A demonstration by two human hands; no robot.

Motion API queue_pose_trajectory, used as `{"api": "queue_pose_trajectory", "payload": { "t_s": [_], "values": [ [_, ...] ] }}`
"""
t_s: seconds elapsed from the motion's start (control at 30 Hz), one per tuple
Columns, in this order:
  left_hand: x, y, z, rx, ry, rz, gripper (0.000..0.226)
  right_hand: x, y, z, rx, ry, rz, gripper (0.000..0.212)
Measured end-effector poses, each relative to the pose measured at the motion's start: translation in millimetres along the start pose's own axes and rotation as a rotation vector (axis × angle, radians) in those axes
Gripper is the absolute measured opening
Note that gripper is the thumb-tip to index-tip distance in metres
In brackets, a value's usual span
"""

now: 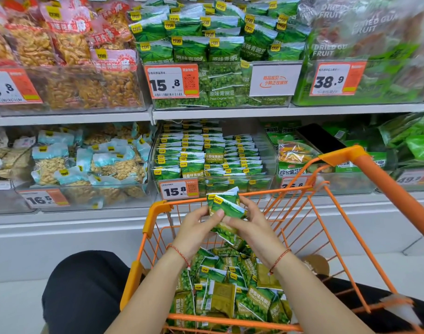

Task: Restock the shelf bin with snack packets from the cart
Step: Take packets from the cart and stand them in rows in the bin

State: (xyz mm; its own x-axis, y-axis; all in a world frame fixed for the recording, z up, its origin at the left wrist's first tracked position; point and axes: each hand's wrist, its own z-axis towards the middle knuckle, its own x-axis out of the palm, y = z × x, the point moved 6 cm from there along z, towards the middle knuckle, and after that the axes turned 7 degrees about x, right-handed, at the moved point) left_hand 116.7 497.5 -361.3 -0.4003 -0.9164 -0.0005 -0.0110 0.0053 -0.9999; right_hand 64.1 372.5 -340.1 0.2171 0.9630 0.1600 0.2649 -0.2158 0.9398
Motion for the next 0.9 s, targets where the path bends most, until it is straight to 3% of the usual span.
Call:
{"api": "queue_pose_trajectory", "payload": {
  "t_s": [0.1,0.17,0.37,0.63,0.7,0.83,0.9],
  "values": [
    [-1.4,-4.6,-0.1,0.077,-0.021,0.015,0.048,1.4,-2.5,2.5,0.09,0.044,0.287,0.044],
    [-0.7,-9.3,-1.8,0.143,-0.033,0.108,0.05,-0.1,-2.0,2.5,0.114,0.039,0.334,0.039],
    [-1.1,-18.9,-8.6,0.265,-0.119,0.249,0.013,-1.9,-8.1,0.5,0.2,0.046,0.305,0.032],
    [0.2,-16.2,-7.1,0.282,-0.085,0.348,0.012,-8.7,-16.6,3.0,0.279,-0.102,0.303,0.028],
    [-0.8,-13.7,-4.8,0.227,-0.071,0.262,0.018,-10.3,-13.1,1.9,0.261,-0.139,0.235,0.03],
    [-9.8,2.3,3.3,-0.002,-0.086,0.0,0.026,-11.9,-11.3,-0.7,0.234,-0.157,0.134,0.065],
    [-9.5,12.9,5.0,-0.103,-0.084,-0.019,0.029,-7.9,-13.8,-1.8,0.264,-0.133,0.122,0.071]
  ]
}}
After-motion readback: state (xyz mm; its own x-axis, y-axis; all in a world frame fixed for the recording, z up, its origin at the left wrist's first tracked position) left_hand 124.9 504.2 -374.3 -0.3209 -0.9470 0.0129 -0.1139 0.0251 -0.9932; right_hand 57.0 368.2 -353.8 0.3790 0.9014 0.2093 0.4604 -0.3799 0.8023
